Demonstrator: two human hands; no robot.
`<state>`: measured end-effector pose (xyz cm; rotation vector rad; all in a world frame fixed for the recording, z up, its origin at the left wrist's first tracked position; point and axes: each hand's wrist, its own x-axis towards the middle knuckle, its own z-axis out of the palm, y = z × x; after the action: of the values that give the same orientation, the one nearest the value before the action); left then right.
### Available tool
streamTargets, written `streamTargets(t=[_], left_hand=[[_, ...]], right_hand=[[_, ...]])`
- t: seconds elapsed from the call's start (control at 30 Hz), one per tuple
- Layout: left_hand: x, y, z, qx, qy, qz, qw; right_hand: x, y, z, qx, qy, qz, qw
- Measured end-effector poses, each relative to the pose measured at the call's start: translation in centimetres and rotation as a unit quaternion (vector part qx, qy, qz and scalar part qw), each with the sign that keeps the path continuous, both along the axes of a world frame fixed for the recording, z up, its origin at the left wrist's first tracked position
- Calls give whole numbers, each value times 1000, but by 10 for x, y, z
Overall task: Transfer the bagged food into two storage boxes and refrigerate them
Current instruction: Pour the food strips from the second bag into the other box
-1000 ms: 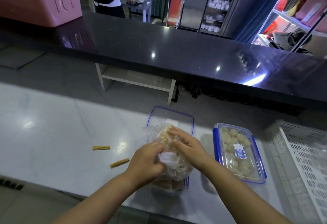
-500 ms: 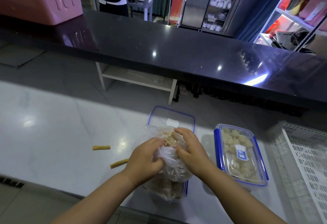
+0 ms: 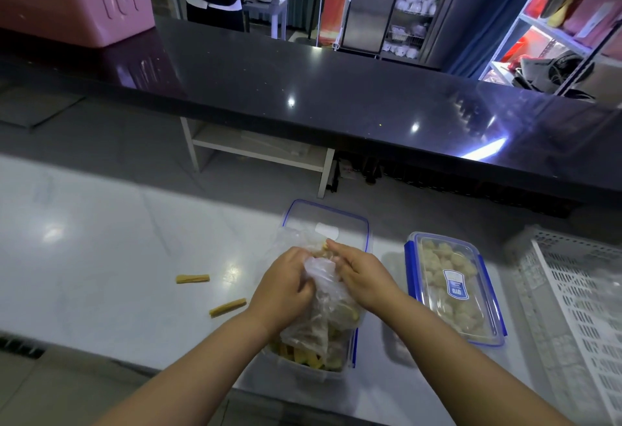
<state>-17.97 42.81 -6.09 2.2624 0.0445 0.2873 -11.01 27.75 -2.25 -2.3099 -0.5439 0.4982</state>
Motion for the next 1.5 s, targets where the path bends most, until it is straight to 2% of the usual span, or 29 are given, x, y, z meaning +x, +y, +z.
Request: streamTargets(t=[0.17, 0.27, 0.37, 0.53, 0.67, 0.77, 0.87, 0.93, 1.17, 1.4, 1.5], left_hand=[[9, -3, 5, -2, 7, -13, 1000], [5, -1, 12, -10, -11, -23, 1000], [-5, 0, 19, -8, -65, -15, 998], [-16, -4, 34, -30, -104, -30, 994], [-20, -2, 45, -35, -173, -21, 984], [-17, 3, 45, -57, -164, -5, 985], [-12, 10, 44, -173, -36, 37, 984], [-6, 17, 41, -207, -2, 54, 977], [4, 39, 42, -203, -11, 52, 978], [9, 57, 47, -276, 0, 80, 958], [8, 61, 46, -290, 11, 96, 952]], right_hand=[[12, -4, 12, 3, -45, -67, 997], [11, -8, 17, 110, -31, -98, 989], [6, -9, 23, 211, -32, -124, 969], [-6, -7, 30, 284, -46, -150, 946], [-12, -4, 39, 325, -46, -145, 933], [-12, 0, 43, 308, -44, -122, 943], [-6, -3, 44, 276, 19, -124, 953], [-2, -9, 46, 285, 63, -113, 950], [6, -12, 51, 228, 125, -8, 966], [-1, 0, 35, 142, 185, 56, 971], [-7, 9, 29, 138, 216, 57, 965]])
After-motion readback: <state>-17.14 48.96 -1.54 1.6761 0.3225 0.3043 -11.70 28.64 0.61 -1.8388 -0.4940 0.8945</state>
